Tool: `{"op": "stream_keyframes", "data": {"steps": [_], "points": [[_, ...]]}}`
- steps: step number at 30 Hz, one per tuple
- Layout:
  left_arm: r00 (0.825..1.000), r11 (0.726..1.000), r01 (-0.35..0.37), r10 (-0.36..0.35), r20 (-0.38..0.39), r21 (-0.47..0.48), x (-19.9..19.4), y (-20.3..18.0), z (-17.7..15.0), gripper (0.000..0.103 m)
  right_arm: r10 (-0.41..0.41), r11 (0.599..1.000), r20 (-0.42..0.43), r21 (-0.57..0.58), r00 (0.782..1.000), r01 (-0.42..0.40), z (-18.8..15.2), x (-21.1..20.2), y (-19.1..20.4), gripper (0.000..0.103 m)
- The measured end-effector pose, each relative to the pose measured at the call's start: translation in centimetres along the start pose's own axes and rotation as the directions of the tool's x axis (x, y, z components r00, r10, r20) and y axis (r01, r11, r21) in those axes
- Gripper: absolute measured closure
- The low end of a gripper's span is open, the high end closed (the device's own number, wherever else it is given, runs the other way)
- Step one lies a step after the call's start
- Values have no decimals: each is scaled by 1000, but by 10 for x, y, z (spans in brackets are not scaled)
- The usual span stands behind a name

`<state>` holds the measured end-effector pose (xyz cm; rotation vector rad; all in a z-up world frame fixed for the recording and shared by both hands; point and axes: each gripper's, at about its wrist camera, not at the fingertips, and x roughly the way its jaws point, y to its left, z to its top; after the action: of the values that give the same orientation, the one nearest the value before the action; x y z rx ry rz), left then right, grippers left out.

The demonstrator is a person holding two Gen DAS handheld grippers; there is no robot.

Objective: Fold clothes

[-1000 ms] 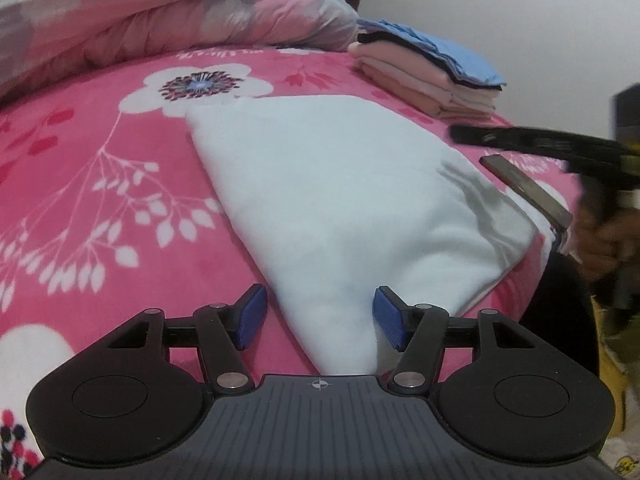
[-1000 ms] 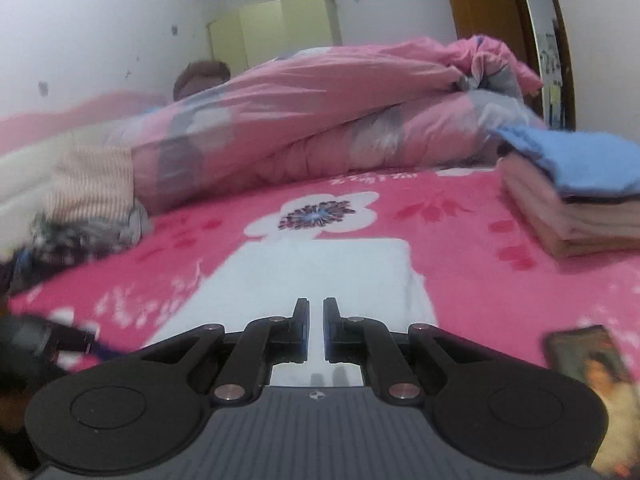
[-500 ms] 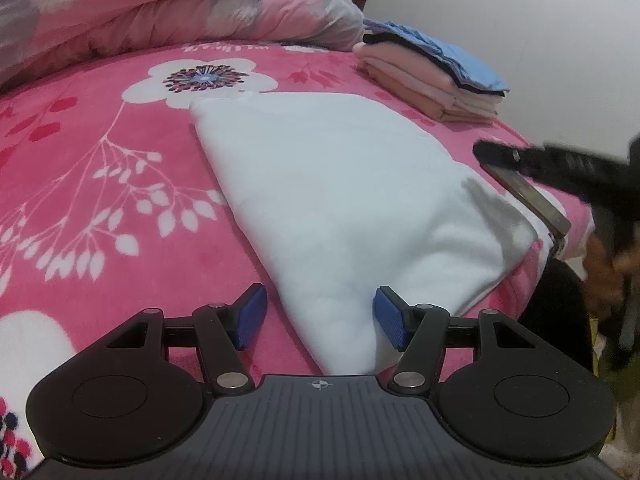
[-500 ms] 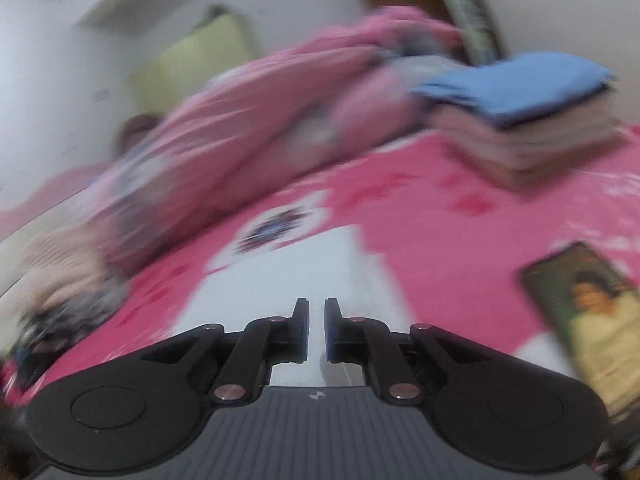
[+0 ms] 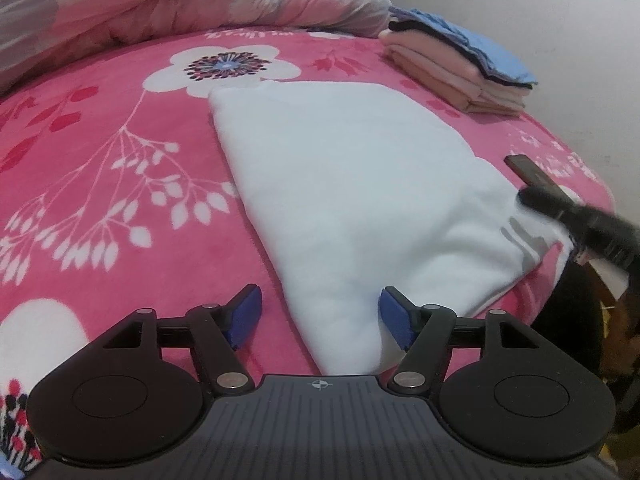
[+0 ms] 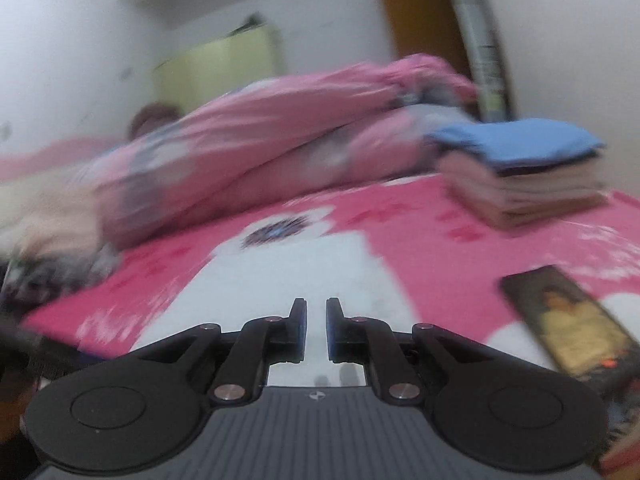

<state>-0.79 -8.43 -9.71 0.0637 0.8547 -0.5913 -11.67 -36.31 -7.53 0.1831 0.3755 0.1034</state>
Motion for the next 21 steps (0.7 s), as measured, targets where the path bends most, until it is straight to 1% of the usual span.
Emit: {"op": "stream_keyframes", "data": {"steps": [2,3,6,8,11,13,14,15,16,18,20,21], "points": [[1000,1000,-12,12,-3,-4,-2,-1,1,36,-49,999,-53,-23,997,48,-9,10,2,93],[1000,1000,-19,19,-5,-6,-4,-1,2,35,-79,997,-73,-7,994,79,-12,13,-2,93],[999,999,-49,49,0,13,-10,-3,3,34,-73,993,-70,89,995,79,-15,6,-18,92],[997,997,-75,74,18,36,-15,-6,4,33,-86,991,-67,96,994,92,-13,-1,-20,92],[994,993,-102,99,47,62,-21,-10,7,26,-81,992,-75,94,994,88,-11,-4,-20,89],[993,993,-103,99,70,64,-26,-11,8,17,-74,992,-79,98,994,81,-9,-7,-17,73],[992,993,-105,100,79,61,-28,-12,8,13,-69,992,-79,98,994,77,-8,-8,-15,69],[991,993,-109,104,87,55,-29,-12,9,7,-63,993,-76,93,995,70,-6,-10,-12,62],[990,992,-115,110,93,48,-31,-11,9,3,-57,994,-74,87,996,64,-5,-11,-9,59],[987,991,-126,122,104,33,-33,-10,9,1,-45,996,-71,70,996,50,-1,-12,-2,57],[985,990,-141,139,105,15,-34,-8,10,0,-35,998,-70,54,997,39,2,-12,4,47],[984,988,-151,150,97,5,-34,-7,10,0,-35,998,-68,49,997,38,3,-12,7,36]]}}
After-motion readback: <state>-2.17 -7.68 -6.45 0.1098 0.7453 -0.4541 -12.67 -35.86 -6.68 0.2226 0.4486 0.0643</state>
